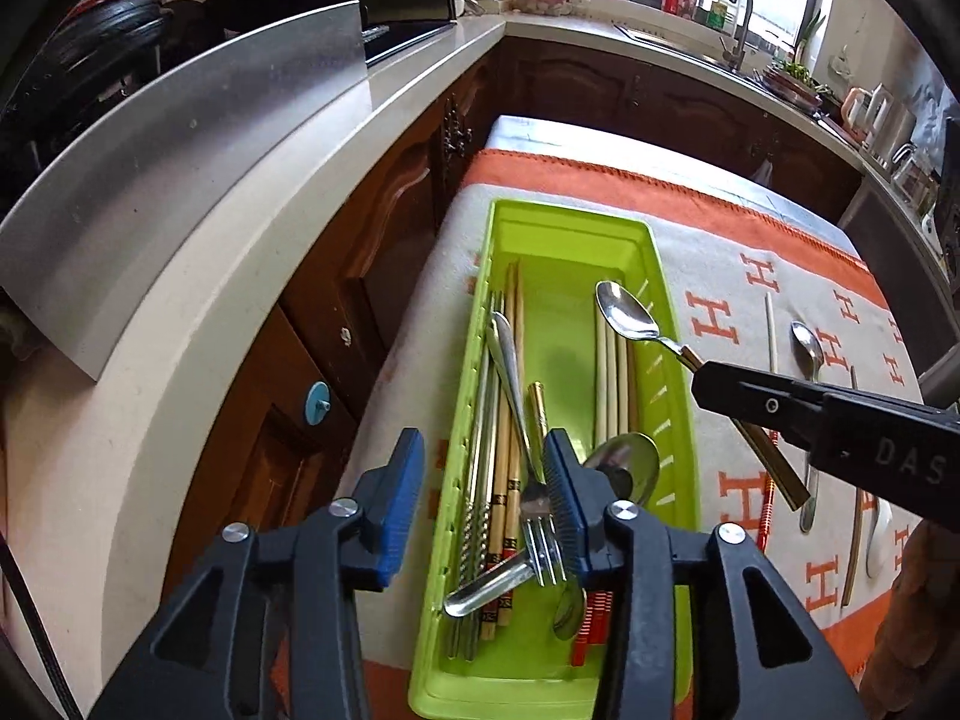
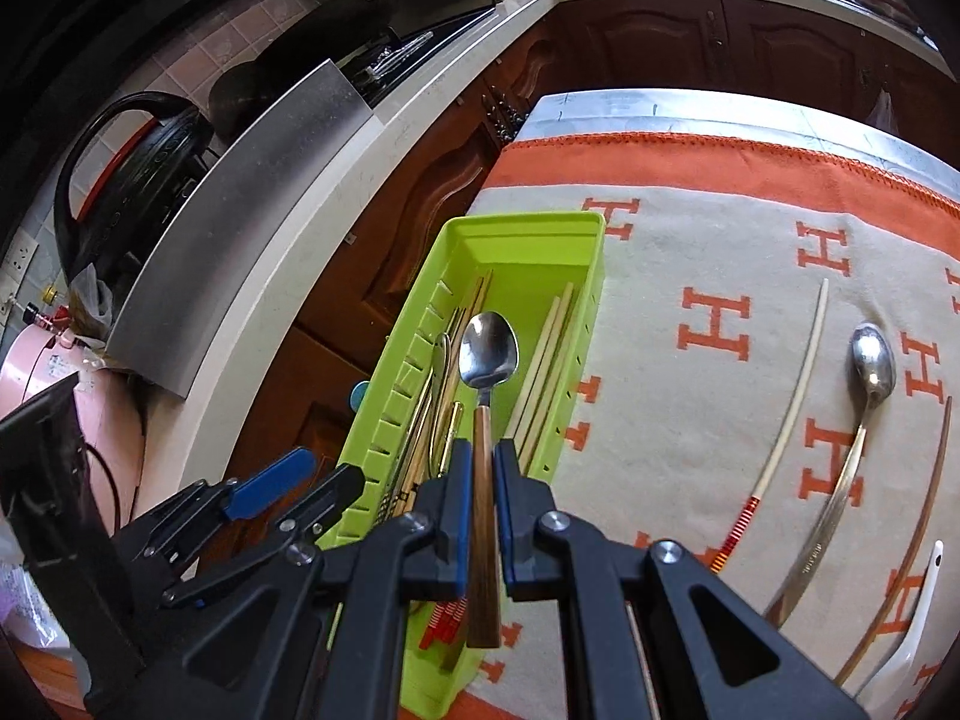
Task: Organize utensils
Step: 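Carry both spoons over the green tray and lower them in, then open both tools and move them back over the cloth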
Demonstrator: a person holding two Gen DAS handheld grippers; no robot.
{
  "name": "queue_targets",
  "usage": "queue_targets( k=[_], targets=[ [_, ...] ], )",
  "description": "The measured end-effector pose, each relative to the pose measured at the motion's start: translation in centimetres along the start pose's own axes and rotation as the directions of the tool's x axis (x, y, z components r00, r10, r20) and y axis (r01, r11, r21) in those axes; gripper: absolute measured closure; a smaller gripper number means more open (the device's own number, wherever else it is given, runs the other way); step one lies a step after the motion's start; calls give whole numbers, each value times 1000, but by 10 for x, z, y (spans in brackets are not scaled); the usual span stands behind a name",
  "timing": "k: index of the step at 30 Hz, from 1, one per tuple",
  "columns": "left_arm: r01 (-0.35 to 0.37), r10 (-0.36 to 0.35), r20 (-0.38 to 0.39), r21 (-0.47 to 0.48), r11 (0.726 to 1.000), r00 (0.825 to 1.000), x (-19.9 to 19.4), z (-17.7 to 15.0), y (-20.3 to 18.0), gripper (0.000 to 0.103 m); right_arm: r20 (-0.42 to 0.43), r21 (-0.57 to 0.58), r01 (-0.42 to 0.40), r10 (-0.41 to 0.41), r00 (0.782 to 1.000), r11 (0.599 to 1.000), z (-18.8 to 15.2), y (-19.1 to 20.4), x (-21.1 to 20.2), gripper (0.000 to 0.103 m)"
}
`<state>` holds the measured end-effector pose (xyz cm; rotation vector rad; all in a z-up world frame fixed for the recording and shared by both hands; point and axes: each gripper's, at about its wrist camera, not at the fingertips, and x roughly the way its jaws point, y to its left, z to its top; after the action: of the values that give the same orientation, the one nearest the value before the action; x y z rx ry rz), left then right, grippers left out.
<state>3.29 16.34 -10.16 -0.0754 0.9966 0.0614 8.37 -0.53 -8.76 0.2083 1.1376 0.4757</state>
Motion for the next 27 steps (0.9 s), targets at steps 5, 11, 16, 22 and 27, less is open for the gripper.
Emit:
queue_targets(
  k=[5, 11, 16, 22, 27],
  targets=[
    [-43, 44, 27, -36, 998, 999, -3, 10, 16, 60, -21, 35, 27, -26, 999, 999, 11, 4, 21, 96],
    [-54, 58, 35, -87, 995, 998, -1, 16, 31, 56, -51, 105, 5, 1, 999, 994, 25, 3, 40, 92],
    [-60, 63, 33, -96, 994, 997, 1, 15, 32, 53, -60, 104, -23, 29, 998, 994, 26, 7, 41, 92],
    [-56, 58, 21, -89, 995, 998, 4, 11, 24, 51, -61, 76, 5, 0, 998, 997, 17, 3, 33, 92],
    [-53, 55, 18, -67, 996, 998, 0, 8, 12, 44, -72, 74, 31, -26, 997, 997, 3, -8, 22, 92]
  ],
)
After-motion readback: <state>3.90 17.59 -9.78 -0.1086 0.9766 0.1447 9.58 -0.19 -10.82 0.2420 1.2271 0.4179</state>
